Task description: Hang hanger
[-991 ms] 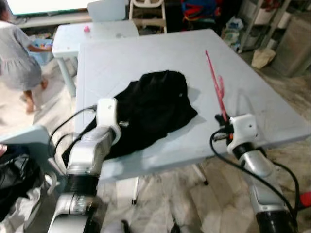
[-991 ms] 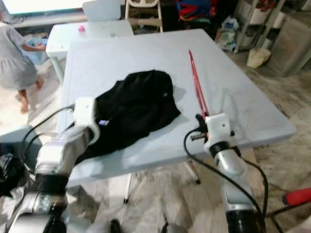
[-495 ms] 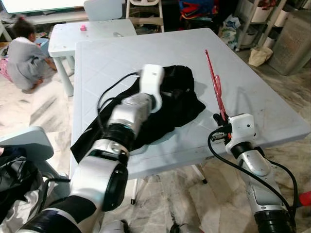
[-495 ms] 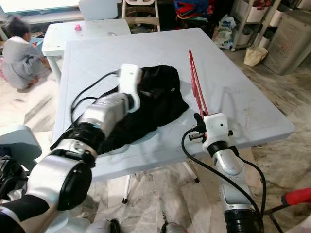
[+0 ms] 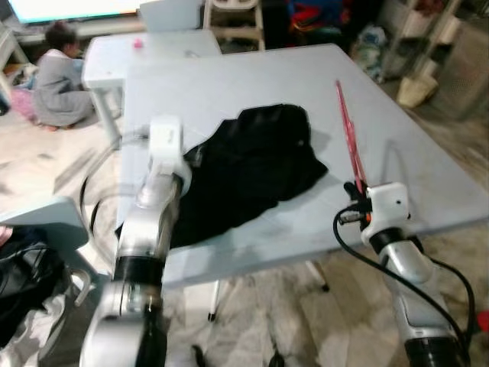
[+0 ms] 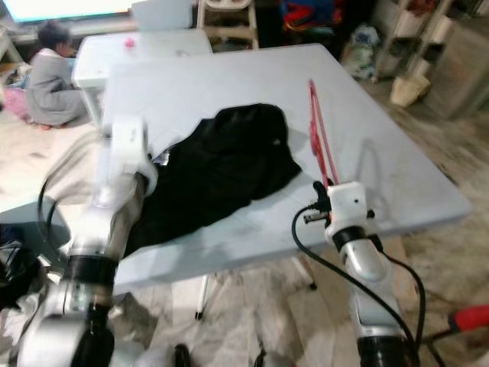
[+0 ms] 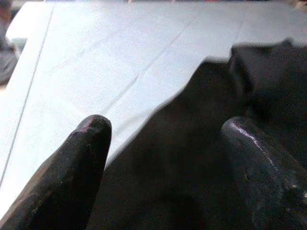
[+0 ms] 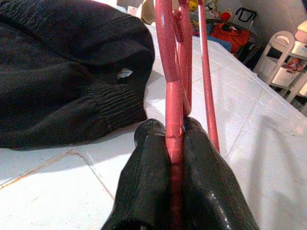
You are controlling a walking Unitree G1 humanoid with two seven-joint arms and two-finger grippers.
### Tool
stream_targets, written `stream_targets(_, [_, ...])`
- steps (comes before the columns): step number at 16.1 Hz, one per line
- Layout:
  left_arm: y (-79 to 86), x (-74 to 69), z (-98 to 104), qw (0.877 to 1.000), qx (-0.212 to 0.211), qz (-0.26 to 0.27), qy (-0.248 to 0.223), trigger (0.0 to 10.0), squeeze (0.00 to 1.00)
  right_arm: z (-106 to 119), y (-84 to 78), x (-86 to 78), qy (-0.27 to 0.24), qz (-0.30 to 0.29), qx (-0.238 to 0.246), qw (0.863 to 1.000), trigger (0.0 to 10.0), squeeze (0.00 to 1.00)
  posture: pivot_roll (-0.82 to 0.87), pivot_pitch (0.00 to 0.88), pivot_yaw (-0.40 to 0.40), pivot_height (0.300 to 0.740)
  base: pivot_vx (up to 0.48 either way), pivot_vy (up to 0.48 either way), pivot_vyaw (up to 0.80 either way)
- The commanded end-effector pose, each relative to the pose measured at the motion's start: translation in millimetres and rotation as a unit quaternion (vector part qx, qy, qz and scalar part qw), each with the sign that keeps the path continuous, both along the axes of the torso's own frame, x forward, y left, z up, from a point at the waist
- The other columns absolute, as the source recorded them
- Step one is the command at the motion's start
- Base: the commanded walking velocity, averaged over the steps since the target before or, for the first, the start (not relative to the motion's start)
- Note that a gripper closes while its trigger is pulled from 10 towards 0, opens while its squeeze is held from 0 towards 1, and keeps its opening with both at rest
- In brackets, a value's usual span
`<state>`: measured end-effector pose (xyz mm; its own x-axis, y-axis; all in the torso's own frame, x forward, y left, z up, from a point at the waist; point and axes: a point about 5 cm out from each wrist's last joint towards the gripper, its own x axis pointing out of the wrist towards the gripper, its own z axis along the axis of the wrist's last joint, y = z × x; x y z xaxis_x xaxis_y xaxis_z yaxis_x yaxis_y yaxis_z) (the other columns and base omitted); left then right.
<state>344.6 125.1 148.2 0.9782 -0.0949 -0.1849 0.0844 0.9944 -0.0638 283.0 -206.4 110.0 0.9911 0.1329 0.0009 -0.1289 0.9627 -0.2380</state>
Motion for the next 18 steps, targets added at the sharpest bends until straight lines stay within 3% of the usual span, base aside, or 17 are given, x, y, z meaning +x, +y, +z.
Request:
stream_targets(1, [-5.5, -15.8, 15, 1.0, 0.002, -0.002, -0.028, 10.0, 0.0, -15, 8.9, -0.5, 0.035, 0.014, 0.01, 0.999, 10.0, 0.0, 0.01, 0.07, 0.027, 0.74, 0.0, 0.0, 0.0])
stream_targets(4, [1.0, -53.5, 18, 0.998, 0.027, 0.005, -0.05, 10.0, 0.0, -15, 11.0, 2.6, 0.036, 0.02, 0.009, 0.999, 10.0, 0.0, 0.04, 0.075, 0.017, 0.74, 0.0, 0.0, 0.0])
stream_targets(5, [5.9, -68.9, 11, 0.999, 0.035, 0.007, -0.023, 10.0, 0.0, -16, 11.2, 3.2, 0.037, 0.02, 0.008, 0.999, 10.0, 0.0, 0.04, 0.077, 0.015, 0.74, 0.0, 0.0, 0.0])
stream_targets(6, [12.9, -82.4, -6, 0.999, 0.022, 0.022, 0.043, 10.0, 0.0, -16, 12.0, 3.7, 0.038, 0.022, 0.008, 0.999, 10.0, 0.0, 0.04, 0.077, 0.015, 0.74, 0.0, 0.0, 0.0])
stream_targets(7, [16.8, -90.0, -15, 0.996, 0.011, 0.034, 0.084, 10.0, 0.0, -16, 12.5, 4.0, 0.038, 0.023, 0.007, 0.999, 10.0, 0.0, 0.04, 0.077, 0.015, 0.74, 0.0, 0.0, 0.0])
stream_targets(9, [28.5, -93.9, -34, 0.988, 0.026, 0.056, 0.143, 10.0, 0.0, -17, 11.5, 3.7, 0.038, 0.023, 0.006, 0.999, 10.0, 0.0, 0.03, 0.076, 0.016, 0.74, 0.0, 0.0, 0.0])
stream_targets(12, [29.5, -88.2, -45, 0.984, 0.024, 0.045, 0.168, 10.0, 0.0, -17, 11.3, 3.2, 0.039, 0.023, 0.005, 0.999, 10.0, 0.0, 0.02, 0.072, 0.016, 0.74, 0.0, 0.0, 0.0])
stream_targets(14, [23.3, -78.4, -55, 0.982, 0.018, -0.001, 0.19, 10.0, 0.0, -17, 11.8, 3.4, 0.039, 0.022, 0.007, 0.999, 10.0, 0.0, 0.02, 0.071, 0.015, 0.74, 0.0, 0.0, 0.0])
stream_targets(18, [2.4, -39.0, -69, 0.98, 0.011, -0.062, 0.189, 10.0, 0.0, -16, 16.4, 4.6, 0.036, 0.022, 0.012, 0.999, 10.0, 0.0, -0.01, 0.06, 0.008, 0.74, 0.0, 0.0, 0.0])
